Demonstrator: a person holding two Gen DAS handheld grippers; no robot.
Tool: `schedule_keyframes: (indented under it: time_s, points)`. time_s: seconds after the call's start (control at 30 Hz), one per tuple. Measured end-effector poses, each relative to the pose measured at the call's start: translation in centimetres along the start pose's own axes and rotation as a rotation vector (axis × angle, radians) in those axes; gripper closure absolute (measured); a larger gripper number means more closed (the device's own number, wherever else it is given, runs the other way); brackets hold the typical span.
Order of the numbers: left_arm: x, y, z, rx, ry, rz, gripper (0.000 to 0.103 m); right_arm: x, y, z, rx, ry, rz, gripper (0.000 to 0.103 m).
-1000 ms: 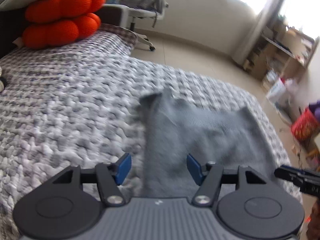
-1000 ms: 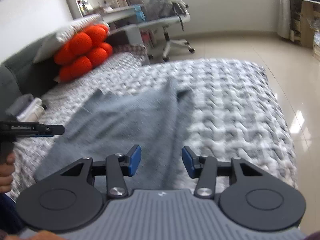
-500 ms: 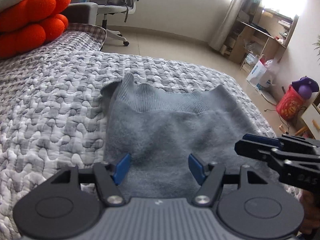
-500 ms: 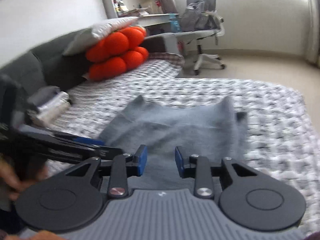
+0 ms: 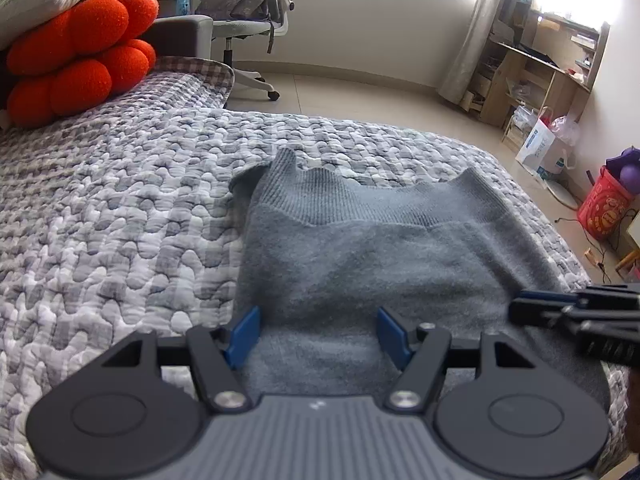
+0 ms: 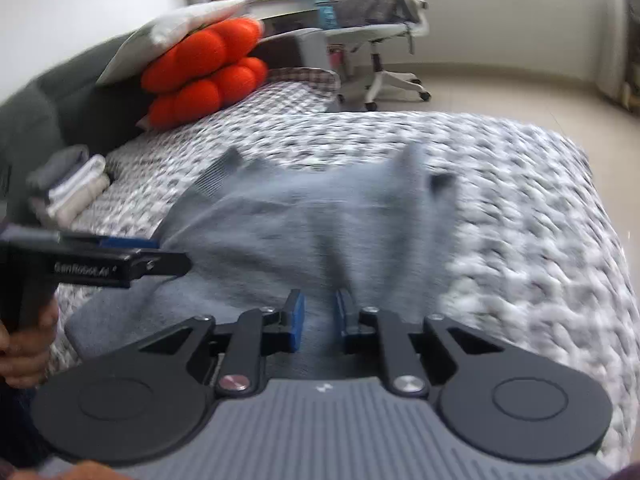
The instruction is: Fold clothes
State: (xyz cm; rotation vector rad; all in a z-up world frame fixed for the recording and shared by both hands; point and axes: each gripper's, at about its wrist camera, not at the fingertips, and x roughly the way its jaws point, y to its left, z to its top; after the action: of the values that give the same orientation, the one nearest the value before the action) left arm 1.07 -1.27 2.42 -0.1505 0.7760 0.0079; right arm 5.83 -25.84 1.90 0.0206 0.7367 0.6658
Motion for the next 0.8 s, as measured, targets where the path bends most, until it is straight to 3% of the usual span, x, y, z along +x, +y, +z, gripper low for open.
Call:
schedule_keyframes:
  time_s: [0.43,0.8]
  points:
    - [0.0,1.5,0.0,-0.066,0.036,0.007,0.036,-1.4,-1.9,-0.3,0.078,-0.004,-0.031,0.088]
    - [0.3,0.8,0.1,-0.039,0.040,0.036,0.034,-2.0,-1.9,-0.3,0.066,0.002,-0.057,0.088]
